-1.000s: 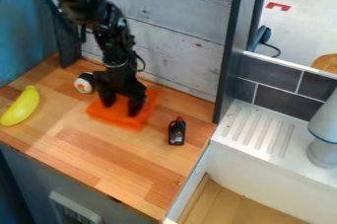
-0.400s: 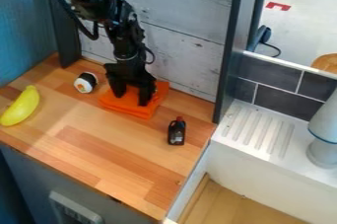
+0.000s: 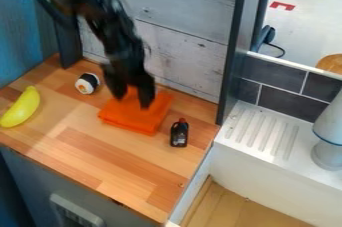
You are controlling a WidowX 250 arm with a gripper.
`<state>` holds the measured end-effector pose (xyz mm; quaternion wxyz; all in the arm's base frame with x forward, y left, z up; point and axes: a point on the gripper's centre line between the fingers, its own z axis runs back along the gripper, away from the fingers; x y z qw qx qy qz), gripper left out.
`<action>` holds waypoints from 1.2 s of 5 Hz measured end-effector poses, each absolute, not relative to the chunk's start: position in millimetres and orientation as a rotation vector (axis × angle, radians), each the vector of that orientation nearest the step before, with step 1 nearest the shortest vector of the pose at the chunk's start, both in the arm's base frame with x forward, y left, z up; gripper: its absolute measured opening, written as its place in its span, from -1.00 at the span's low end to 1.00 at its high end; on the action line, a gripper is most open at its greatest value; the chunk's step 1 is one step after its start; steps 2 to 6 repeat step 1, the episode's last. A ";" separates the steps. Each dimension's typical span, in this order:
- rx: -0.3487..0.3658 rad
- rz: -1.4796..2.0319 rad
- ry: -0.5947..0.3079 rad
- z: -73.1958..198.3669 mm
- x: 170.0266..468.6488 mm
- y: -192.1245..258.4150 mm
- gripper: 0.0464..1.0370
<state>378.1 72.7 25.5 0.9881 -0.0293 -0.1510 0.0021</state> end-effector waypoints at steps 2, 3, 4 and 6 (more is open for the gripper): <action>-0.097 0.027 -0.473 86.4 345.7 98.5 0.93; -0.097 0.027 -0.473 86.4 345.7 98.5 0.93; -0.097 0.027 -0.473 86.4 345.7 98.5 0.93; -0.097 0.027 -0.473 86.4 345.7 98.5 0.93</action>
